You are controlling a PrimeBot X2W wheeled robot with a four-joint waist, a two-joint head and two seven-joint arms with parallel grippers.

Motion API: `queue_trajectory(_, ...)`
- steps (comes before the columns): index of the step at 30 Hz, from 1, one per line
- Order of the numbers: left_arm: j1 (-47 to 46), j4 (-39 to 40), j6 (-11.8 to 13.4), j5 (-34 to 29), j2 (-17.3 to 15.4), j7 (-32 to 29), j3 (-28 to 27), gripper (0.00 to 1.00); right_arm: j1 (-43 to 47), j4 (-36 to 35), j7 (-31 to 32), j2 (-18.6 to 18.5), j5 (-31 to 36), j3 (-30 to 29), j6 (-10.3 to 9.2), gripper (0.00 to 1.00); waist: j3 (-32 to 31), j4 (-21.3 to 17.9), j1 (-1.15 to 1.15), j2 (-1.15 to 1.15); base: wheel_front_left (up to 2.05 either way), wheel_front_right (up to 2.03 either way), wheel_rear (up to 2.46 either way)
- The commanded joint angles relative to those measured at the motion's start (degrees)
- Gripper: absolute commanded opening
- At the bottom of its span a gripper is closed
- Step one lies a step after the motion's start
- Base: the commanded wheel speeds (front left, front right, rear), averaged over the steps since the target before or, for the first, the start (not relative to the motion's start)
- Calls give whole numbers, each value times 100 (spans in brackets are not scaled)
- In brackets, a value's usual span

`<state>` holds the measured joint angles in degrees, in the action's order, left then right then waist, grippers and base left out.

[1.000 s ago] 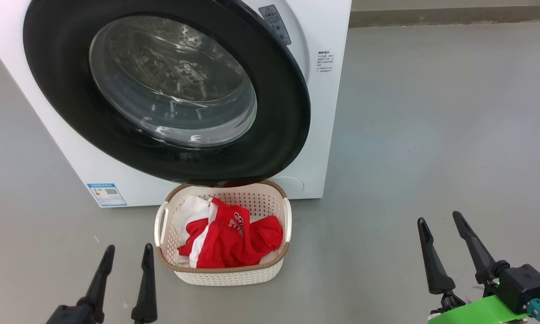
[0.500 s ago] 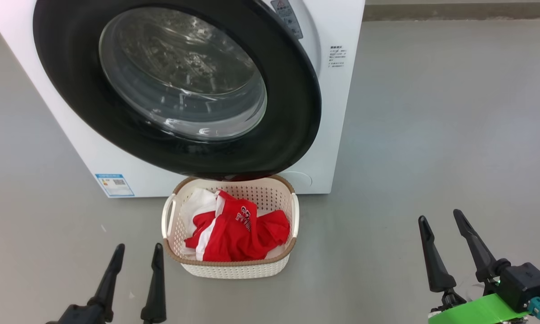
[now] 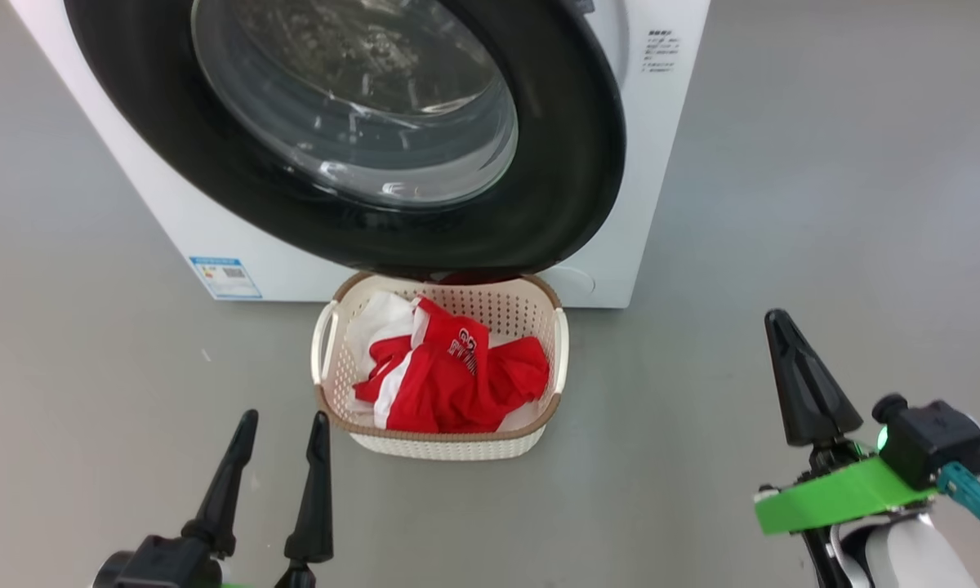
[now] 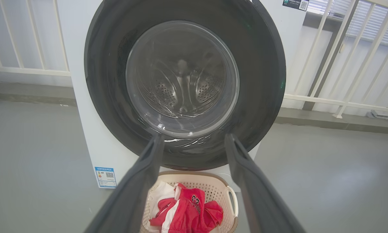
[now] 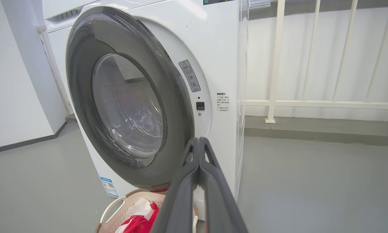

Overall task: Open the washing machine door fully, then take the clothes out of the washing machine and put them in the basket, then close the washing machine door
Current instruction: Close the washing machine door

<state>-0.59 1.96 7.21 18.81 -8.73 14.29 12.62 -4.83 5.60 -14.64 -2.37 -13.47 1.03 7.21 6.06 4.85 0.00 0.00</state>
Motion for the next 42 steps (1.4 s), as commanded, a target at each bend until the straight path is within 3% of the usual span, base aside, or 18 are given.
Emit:
queue_trajectory(1,-278,184,41,-32,-51,21,-182,100,-321,-72,-36,-51,22,181,28,0,190,138,0,0,0,0,0)
queue_trajectory(22,-788,169,-143,-52,175,64,2,100,-2558,1209,-35,-51,135,1101,28,0,1104,654,0,0,0,0,0)
queue_trajectory(31,-942,138,-233,-62,272,69,48,100,-3341,1684,-35,-51,213,1065,28,0,1409,800,0,0,0,0,0)
queue_trajectory(42,-1074,102,-350,-130,385,70,24,100,-4075,2124,-36,-51,469,619,28,0,1670,920,0,0,0,0,0)
